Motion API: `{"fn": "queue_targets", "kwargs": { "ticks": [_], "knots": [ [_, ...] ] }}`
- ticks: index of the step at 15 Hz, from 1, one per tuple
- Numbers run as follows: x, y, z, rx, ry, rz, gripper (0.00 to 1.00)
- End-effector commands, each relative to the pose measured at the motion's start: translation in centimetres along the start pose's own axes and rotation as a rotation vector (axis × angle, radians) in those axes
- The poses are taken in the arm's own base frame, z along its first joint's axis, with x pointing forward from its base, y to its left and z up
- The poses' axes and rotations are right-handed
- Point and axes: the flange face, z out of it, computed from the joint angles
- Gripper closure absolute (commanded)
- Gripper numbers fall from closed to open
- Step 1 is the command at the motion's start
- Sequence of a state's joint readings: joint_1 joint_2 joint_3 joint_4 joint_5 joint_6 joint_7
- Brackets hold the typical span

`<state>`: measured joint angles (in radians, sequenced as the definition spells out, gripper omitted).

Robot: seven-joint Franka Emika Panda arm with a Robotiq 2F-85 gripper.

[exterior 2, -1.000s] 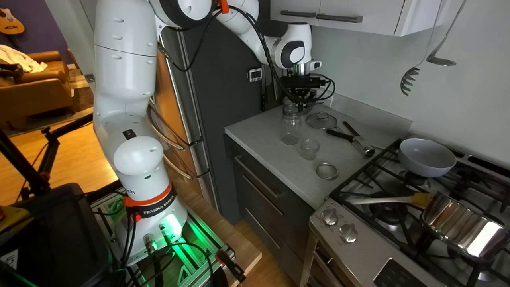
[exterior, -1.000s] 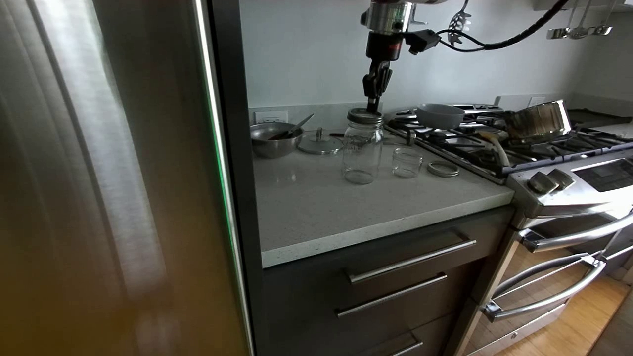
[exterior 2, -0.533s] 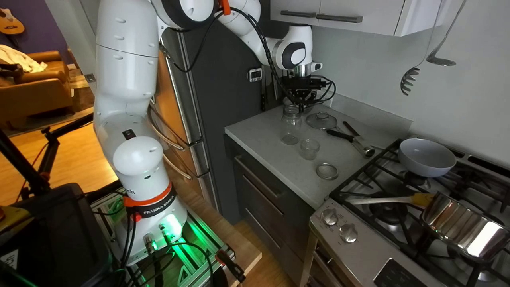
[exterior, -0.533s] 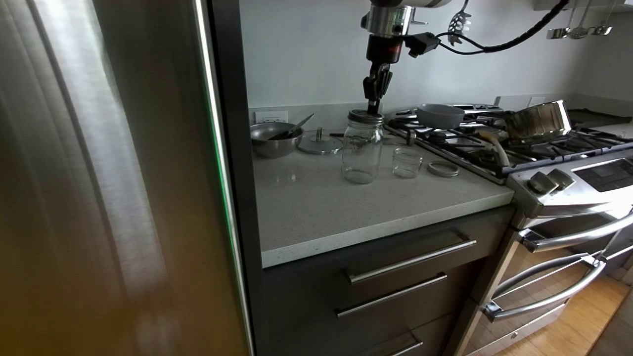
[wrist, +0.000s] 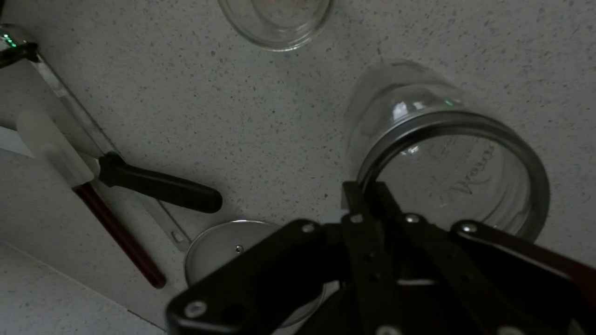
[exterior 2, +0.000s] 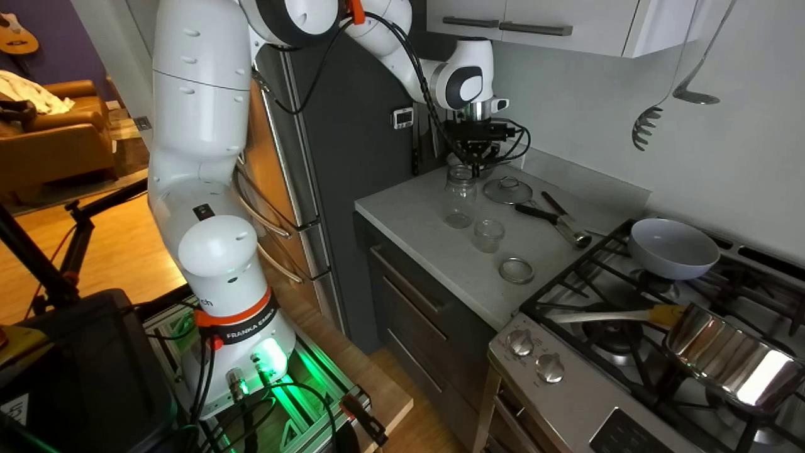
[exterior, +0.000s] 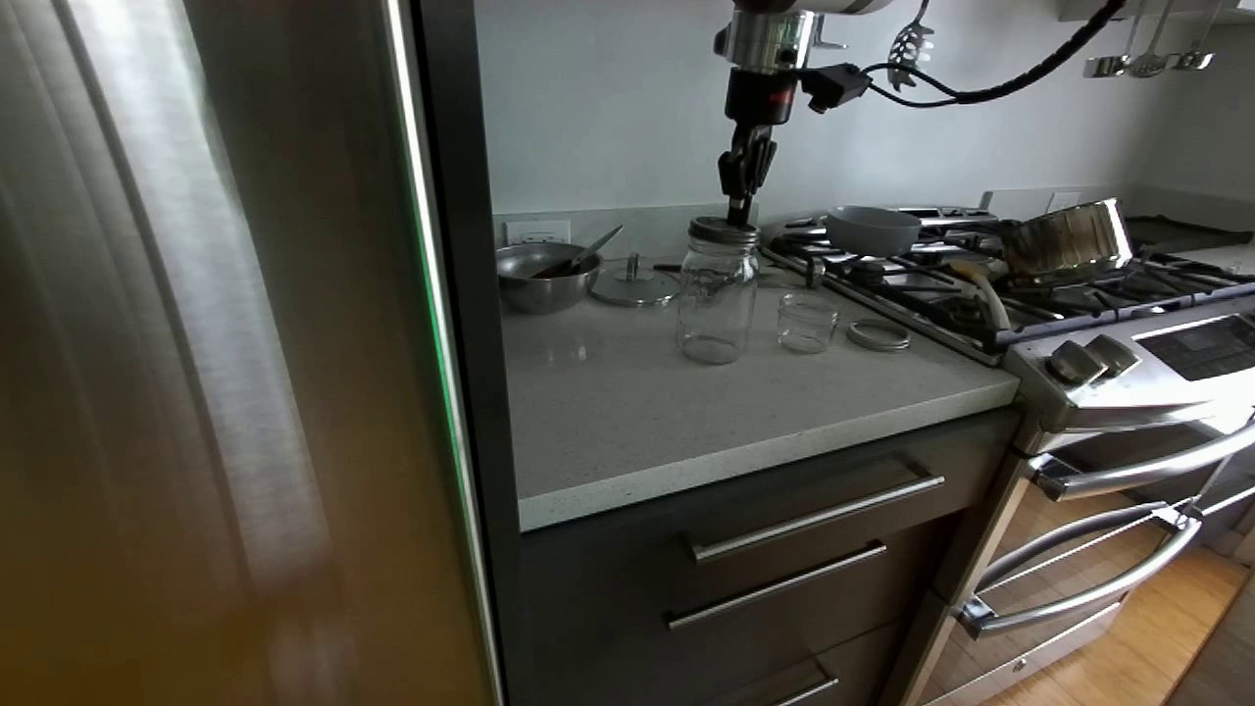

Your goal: Put the cap on the jar

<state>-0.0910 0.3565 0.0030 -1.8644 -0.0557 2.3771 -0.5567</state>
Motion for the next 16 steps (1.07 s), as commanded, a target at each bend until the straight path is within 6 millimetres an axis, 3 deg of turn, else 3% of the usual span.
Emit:
{"fn": "queue_targets", "kwargs": {
  "ticks": [1, 16],
  "knots": [
    [0.11, -0.07, 0.25, 0.001, -0.025, -0.003, 0.98],
    [0.44, -0.9, -0.04, -0.066, -0.063, -0.043, 0.98]
  ]
}}
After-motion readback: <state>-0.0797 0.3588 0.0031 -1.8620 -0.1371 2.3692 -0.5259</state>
